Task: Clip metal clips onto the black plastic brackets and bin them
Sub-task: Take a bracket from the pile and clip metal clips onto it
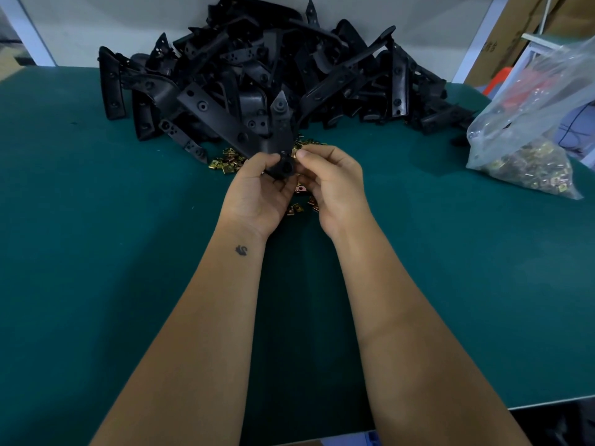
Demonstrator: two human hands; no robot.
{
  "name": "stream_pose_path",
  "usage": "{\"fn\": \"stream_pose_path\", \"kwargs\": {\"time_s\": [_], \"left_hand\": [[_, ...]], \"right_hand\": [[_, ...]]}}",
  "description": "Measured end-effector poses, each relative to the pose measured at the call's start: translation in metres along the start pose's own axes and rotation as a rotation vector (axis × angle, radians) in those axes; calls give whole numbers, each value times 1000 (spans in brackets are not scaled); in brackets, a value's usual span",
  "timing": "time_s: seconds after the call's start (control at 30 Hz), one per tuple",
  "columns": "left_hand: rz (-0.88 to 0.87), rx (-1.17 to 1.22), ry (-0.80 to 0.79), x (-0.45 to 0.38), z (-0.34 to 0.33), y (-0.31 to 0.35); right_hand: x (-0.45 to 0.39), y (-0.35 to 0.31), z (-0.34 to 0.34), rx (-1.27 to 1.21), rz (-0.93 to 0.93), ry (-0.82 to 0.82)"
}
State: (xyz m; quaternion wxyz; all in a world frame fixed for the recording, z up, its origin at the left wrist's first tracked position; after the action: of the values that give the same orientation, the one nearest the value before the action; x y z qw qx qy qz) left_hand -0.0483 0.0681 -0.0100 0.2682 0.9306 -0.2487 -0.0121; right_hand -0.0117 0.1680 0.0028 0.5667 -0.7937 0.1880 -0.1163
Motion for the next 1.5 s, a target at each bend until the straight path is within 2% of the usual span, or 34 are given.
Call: {"fn": "stream_pose_path", "kwargs": {"time_s": [0.6,0.8,1.17,1.5], "left_hand": [[12,-53,-7,1,1,3],[31,-121,1,-1,1,0],[-15,-261,-95,-3,-3,1],[17,-290,-133,0,-5,0]], "right_hand": [[1,-2,-2,63,0,1],[1,-2,1,21,-14,-14],[-2,-2,8,-104,1,7],[-2,-5,9,-170,14,-72]]}}
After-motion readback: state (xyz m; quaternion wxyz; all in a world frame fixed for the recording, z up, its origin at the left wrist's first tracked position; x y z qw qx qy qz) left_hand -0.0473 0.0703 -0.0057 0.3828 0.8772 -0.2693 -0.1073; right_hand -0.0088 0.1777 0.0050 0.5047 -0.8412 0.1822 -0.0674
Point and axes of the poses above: each hand's wrist, its own x-axis away from the middle knuckle, its own z-axis out of the back of the hand, y = z × x, the point moved 5 cm from there along -x, towards the middle knuckle, and after that the axes turned 3 degrees about -y, right-handed, at the moved point
